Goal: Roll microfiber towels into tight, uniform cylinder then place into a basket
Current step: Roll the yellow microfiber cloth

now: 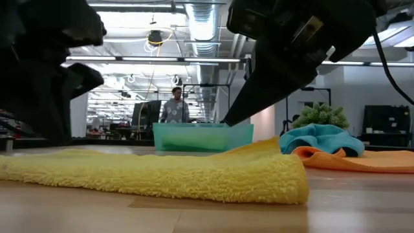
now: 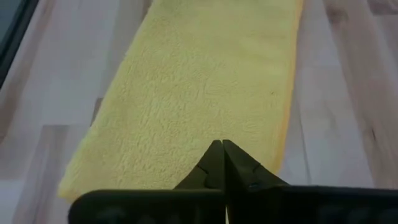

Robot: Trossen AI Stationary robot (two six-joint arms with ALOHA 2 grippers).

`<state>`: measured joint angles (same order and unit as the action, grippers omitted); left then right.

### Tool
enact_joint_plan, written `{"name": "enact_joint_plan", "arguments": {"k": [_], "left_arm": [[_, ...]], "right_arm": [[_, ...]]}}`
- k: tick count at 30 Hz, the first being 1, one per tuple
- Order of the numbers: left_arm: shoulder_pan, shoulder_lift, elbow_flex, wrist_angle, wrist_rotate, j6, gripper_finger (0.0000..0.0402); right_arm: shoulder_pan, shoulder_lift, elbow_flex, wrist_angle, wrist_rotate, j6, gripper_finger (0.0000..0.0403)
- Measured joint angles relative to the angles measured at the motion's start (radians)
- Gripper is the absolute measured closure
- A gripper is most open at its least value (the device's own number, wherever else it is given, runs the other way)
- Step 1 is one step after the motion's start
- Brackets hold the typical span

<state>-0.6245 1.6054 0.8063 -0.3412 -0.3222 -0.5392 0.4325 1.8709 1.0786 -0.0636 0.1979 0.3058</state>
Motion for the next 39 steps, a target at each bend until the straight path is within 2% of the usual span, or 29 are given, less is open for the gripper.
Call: {"name": "enact_joint_plan", "arguments": {"k": [5, 9, 13, 19, 26, 32, 39], "left_arm": [[0.0, 0.0, -0.027, 0.019, 0.047, -0.031, 0.0397], [0.016, 0.0, -0.058, 0.019, 0.036, -0.022, 0.0401], [0.061, -0.003, -0.082, 0.003, 0.028, 0.048, 0.0401], [0.179, -0.005, -0.1, -0.019, -0.013, 0.183, 0.0401], [0.351, -0.001, -0.103, -0.02, -0.091, 0.368, 0.0401], [0.477, 0.001, -0.105, 0.037, -0.095, 0.453, 0.0401], [0.453, 0.002, -0.08, 0.038, -0.102, 0.454, 0.0401]], "right_arm": [[-0.007, 0.0, 0.0, 0.0, -0.021, 0.0, 0.0379], [-0.009, 0.0, 0.0, 0.0, -0.026, 0.0, 0.0391], [-0.008, 0.0, 0.0, 0.0, -0.025, 0.0, 0.0397], [-0.008, 0.0, 0.0, 0.013, -0.024, 0.0, 0.0381], [-0.008, 0.0, 0.0, 0.024, -0.021, 0.0, 0.0389], [-0.008, 0.0, 0.0, 0.024, -0.015, 0.0, 0.0381], [-0.009, 0.001, 0.0, 0.019, -0.014, 0.0, 0.0378]]}}
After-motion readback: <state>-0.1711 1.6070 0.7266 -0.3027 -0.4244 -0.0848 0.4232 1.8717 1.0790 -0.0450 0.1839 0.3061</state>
